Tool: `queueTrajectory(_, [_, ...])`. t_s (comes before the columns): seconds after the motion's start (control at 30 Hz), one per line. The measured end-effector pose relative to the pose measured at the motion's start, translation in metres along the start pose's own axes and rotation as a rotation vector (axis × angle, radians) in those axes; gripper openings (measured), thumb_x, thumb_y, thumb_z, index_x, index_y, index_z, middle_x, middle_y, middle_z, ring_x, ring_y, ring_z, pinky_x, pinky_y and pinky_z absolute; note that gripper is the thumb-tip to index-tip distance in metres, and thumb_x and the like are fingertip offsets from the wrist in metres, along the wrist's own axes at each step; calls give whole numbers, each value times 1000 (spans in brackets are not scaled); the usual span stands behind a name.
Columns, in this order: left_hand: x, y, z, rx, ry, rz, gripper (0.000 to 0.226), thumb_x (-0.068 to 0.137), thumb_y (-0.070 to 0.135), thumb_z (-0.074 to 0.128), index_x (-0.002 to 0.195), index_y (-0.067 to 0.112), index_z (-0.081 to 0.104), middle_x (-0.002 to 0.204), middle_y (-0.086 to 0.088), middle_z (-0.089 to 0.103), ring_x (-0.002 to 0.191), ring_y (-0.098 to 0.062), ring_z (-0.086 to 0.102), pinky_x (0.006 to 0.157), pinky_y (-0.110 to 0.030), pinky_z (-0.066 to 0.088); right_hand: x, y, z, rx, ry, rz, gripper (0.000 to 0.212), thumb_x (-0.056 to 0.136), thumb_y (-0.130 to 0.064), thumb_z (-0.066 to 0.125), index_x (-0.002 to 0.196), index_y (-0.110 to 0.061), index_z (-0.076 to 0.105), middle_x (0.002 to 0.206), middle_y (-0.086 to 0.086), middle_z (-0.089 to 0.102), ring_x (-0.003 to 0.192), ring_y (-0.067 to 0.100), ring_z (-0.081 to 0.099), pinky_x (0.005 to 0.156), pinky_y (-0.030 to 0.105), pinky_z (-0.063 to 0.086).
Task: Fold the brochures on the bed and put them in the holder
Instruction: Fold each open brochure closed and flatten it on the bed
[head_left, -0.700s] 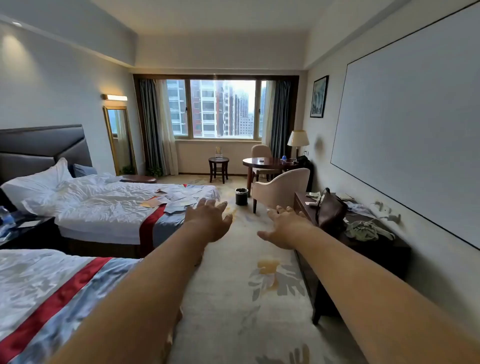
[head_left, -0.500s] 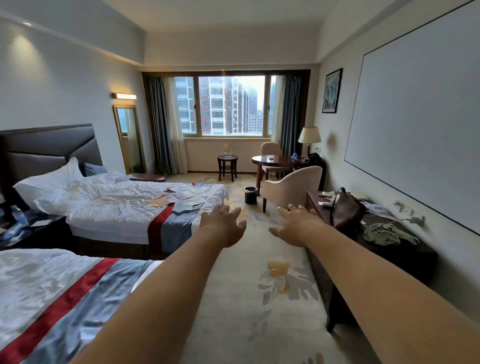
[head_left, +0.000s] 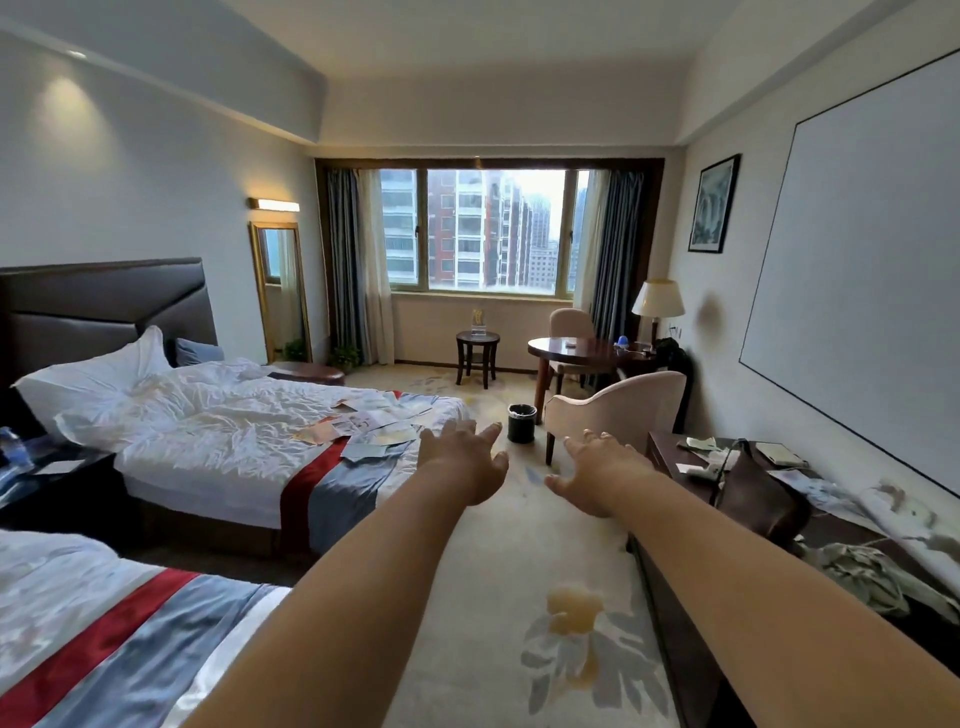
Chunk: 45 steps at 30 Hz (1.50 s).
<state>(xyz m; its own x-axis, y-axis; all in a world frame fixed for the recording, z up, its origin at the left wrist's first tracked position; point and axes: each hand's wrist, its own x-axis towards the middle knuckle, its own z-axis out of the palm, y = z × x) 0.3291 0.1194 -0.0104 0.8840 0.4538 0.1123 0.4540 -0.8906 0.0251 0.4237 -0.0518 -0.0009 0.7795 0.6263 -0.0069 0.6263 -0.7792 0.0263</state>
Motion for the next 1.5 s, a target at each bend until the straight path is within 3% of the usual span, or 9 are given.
queueTrajectory(0.2, [115,-7,37,6,-62,-23,62,104,58,26,161,37,20,171,-4,17,157,-30,17,120,-59,19,115,19,15,-28,-31,-4,82,100,-66,42,165,-22,19,172,11,14,158,31,16,127,51,20])
queueTrajectory(0.43, [287,-32,55,-21,-19,-1,62,104,57,28,162,35,20,172,-3,11,158,-31,9,123,-56,16,286,31,23,-47,-12,14,84,100,-65,42,165,-21,13,173,10,8,159,29,7,128,50,12])
queueTrajectory(0.6, [409,-34,60,-1,-40,40,63,105,59,28,162,35,19,172,-4,10,158,-32,8,122,-57,16,402,39,16,-27,-1,38,83,101,-64,42,165,-18,16,172,10,11,159,29,10,128,49,10])
queueTrajectory(0.73, [504,-22,69,-18,-38,63,64,104,59,29,162,34,21,171,-4,15,158,-31,12,123,-57,17,486,58,12,0,27,5,79,100,-61,46,163,-18,24,169,9,25,155,30,22,127,47,20])
queueTrajectory(0.87, [596,-6,90,7,-54,90,63,104,59,29,162,34,22,171,-3,17,157,-29,15,122,-56,21,571,93,14,18,54,18,75,100,-57,50,161,-18,29,163,10,34,148,33,34,121,45,32])
queueTrajectory(1.07, [759,34,115,35,-21,104,63,103,59,28,161,33,25,170,-2,21,157,-28,18,120,-50,22,725,170,20,-26,51,27,81,102,-57,48,165,-16,17,172,10,14,158,30,13,126,45,17])
queueTrajectory(1.3, [936,83,128,62,-29,74,64,104,60,27,162,31,24,169,-3,23,156,-28,19,119,-49,25,898,267,5,-94,50,-11,81,102,-60,45,165,-17,18,172,7,15,158,26,14,126,43,16])
queueTrajectory(1.5, [1072,102,152,40,-62,65,62,104,59,27,162,35,22,171,-4,18,158,-28,15,122,-52,19,1034,316,13,-106,-13,15,87,101,-64,42,166,-17,7,173,9,11,159,28,13,127,45,14])
